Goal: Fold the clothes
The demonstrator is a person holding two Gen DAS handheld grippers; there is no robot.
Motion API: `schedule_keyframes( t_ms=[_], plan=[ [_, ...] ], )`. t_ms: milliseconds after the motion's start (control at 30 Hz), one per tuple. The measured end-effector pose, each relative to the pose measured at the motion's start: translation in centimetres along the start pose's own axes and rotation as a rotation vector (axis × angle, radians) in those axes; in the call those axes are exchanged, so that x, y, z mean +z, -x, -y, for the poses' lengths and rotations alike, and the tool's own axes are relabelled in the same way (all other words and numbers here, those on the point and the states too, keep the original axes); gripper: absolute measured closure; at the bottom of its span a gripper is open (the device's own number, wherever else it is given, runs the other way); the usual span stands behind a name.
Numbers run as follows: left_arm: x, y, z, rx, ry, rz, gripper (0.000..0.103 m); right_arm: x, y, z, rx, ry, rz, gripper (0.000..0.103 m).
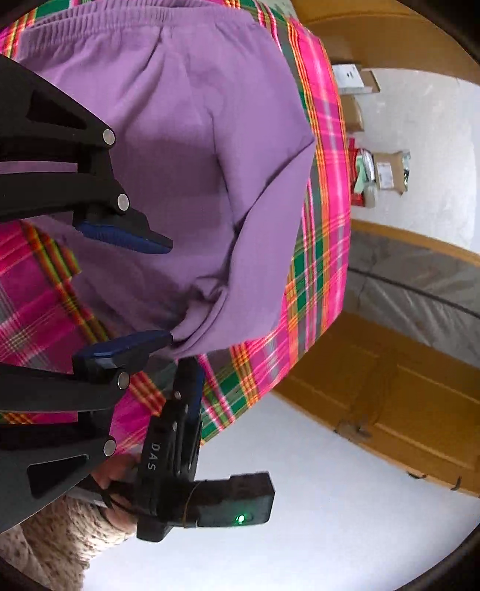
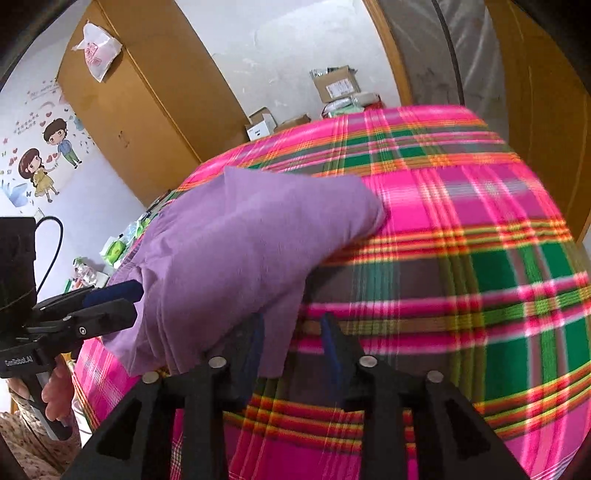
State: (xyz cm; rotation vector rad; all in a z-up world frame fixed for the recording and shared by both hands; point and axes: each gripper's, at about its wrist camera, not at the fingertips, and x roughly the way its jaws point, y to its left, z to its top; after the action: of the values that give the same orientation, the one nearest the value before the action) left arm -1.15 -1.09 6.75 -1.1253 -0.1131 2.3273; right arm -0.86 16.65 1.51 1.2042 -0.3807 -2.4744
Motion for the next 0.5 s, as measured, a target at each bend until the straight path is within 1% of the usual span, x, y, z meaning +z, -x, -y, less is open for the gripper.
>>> schedule_keyframes(
  t_ms=[67,133,200,267,300,333,367,433,467,500],
  plan=[
    [0.0,-0.3,0.6,-0.012,0.003,-0.004,0.058,-0.2,-0.6,-0.4,0.029,0.005,-0.018,0.066],
    [0.3,-1.0,1.2,-0.032,0.0,-0.019,0.052,-0.3,-1.4,-0.9,0.039,0.019,-0.037,0.064],
    [0.4,-1.8,1.7,-0.025,-0.017,-0.046,0.052,-0.5,-2.1,-1.4,0.041,0.031,-0.048,0.064],
    [0.5,-2.6,1.8,-0.016,-0.01,-0.07,0.052,-0.6,-2.7,-1.8,0.043,0.042,-0.057,0.065],
    [0.5,-2.9,1.7,-0.02,0.003,-0.081,0.052,-0.6,-2.8,-1.9,0.043,0.036,-0.052,0.068],
    [0.6,-3.2,1.5,-0.023,0.015,-0.089,0.052,-0.6,-2.9,-1.9,0.043,0.034,-0.047,0.073],
    [0.7,-3.4,1.3,-0.024,0.024,-0.092,0.052,-0.6,-2.8,-2.1,0.037,0.045,-0.04,0.087],
    [0.9,-3.6,0.9,-0.03,0.038,-0.086,0.053,-0.6,-2.5,-2.4,0.024,0.068,-0.024,0.092],
    [1.0,-3.6,0.7,-0.034,0.044,-0.082,0.057,-0.5,-2.3,-2.6,0.019,0.078,-0.014,0.093],
    [1.1,-3.6,0.5,-0.039,0.05,-0.077,0.065,-0.4,-1.8,-2.7,0.017,0.084,0.002,0.094]
  ],
)
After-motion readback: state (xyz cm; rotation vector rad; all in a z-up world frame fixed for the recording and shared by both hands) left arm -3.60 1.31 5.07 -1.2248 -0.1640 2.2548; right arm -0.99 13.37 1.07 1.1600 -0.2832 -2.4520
